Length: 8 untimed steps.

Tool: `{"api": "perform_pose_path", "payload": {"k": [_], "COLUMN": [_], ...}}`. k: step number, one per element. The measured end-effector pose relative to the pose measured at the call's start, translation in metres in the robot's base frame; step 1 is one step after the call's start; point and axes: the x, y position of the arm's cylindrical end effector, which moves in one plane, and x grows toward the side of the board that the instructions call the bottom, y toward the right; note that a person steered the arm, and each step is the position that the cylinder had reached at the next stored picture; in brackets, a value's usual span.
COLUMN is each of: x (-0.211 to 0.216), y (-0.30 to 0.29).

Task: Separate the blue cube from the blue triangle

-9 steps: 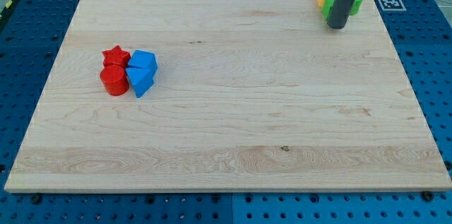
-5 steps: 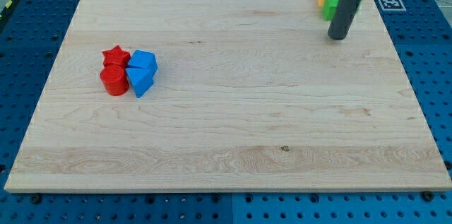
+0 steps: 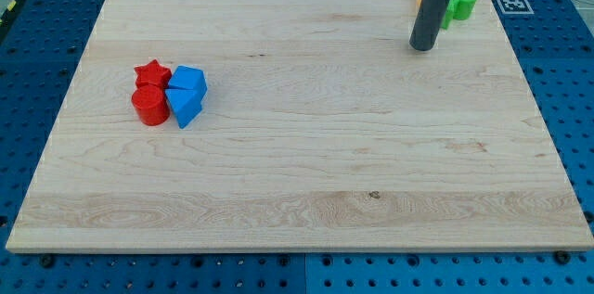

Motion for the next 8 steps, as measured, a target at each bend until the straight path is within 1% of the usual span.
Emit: {"api": "perform_pose_path", "payload": {"k": [2, 3, 5, 7, 8], "x": [-0.016, -0.018, -0.018, -0.018, -0.018], "y": [-0.031, -0.045, -0.095, -0.099, -0.116]}}
